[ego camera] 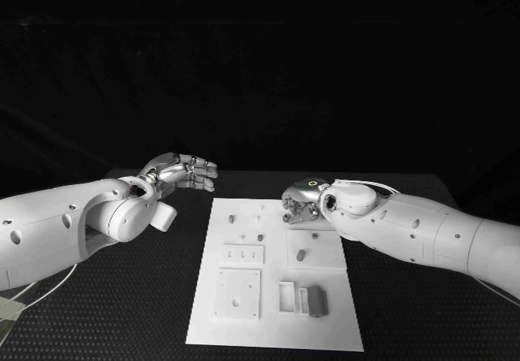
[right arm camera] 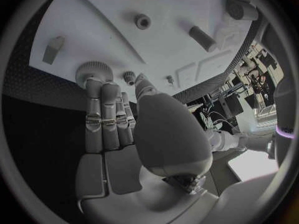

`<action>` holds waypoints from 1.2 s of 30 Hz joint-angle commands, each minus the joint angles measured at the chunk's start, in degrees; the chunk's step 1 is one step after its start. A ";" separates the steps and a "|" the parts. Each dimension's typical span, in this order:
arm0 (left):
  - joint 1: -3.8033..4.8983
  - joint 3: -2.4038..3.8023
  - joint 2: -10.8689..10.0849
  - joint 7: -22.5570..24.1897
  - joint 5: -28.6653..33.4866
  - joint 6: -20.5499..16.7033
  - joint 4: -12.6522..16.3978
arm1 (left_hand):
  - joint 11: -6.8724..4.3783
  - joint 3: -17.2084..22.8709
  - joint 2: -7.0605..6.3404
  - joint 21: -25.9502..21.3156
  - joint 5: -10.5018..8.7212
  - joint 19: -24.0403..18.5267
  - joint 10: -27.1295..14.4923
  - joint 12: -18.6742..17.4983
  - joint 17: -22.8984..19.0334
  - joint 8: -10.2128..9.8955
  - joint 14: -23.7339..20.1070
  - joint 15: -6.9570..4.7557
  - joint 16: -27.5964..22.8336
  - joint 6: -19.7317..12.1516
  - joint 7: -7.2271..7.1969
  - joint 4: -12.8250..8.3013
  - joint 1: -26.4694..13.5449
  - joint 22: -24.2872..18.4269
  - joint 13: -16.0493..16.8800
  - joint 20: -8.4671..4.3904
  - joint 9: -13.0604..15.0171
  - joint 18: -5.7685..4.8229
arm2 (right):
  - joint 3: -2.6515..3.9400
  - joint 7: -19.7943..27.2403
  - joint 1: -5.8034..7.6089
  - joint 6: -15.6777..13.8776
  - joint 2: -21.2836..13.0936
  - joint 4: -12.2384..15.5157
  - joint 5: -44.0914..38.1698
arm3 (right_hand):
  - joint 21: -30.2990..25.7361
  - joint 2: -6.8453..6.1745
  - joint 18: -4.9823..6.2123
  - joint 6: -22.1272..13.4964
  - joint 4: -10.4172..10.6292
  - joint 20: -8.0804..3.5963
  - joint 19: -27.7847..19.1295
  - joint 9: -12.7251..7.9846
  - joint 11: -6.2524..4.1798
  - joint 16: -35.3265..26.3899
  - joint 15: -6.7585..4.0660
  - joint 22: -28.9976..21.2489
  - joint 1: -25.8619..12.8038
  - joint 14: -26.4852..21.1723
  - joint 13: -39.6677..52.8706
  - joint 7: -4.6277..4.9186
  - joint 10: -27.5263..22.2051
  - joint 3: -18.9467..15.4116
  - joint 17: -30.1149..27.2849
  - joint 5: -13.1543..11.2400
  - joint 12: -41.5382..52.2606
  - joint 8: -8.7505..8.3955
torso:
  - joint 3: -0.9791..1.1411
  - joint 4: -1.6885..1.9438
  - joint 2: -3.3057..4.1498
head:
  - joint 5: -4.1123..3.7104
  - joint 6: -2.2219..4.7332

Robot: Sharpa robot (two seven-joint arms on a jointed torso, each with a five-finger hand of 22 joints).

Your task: Assemble the parts on the task board

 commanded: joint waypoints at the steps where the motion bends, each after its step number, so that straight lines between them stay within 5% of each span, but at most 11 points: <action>1: 0.14 0.09 -0.03 0.85 -0.11 -0.05 0.25 | 0.24 -0.26 -0.23 -0.23 -0.04 -0.03 0.01 -0.38 0.06 -0.24 0.12 0.26 -0.35 -0.20 0.42 0.04 -0.46 -0.06 -0.06 -0.34 -0.10 -0.42 | 0.02 0.48 -0.10 0.59 0.36 0.01 -0.96 | 0.48 0.25 5.21 0.61 0.01 -0.16 -0.12 -0.02 0.19 0.40 0.04 1.37 -0.12 0.21 -0.07 -0.06 -0.27 0.43 0.11 0.29 -0.06 -0.28 | 0.05 0.02 0.16 | -0.03 0.09; 26: 0.14 0.21 0.29 0.63 0.11 0.46 0.37 | 0.29 -0.37 -0.26 -0.51 -0.05 -0.04 0.05 -0.72 0.31 -0.33 0.11 0.25 -0.73 -0.29 0.63 0.29 -0.80 -0.07 -0.15 -0.39 -0.18 -0.54 | 0.01 -0.04 -1.18 1.04 1.73 -1.69 -1.50 | 1.40 0.93 5.21 1.44 -0.03 -0.32 -0.29 0.09 0.03 0.87 -0.11 1.36 0.50 0.36 -0.16 -0.37 0.35 0.75 0.41 0.29 0.06 -0.31 | 0.23 0.01 0.64 | 0.30 0.22; 36: 0.15 0.24 0.34 0.63 0.11 0.51 0.35 | 0.32 -0.39 -0.32 -0.63 -0.06 -0.09 -0.02 -0.86 0.38 -0.38 0.05 0.27 -0.87 -0.38 0.66 0.29 -0.83 -0.08 -0.20 -0.39 -0.21 -0.58 | -0.01 -0.18 -1.59 1.88 2.42 -2.22 -2.17 | 1.96 2.34 5.21 1.75 -0.68 -0.51 -0.57 0.16 -0.08 1.11 -0.22 1.33 2.43 0.37 -0.22 -0.50 0.69 1.30 0.57 0.30 0.06 -0.48 | 0.22 0.04 0.77 | 0.31 0.15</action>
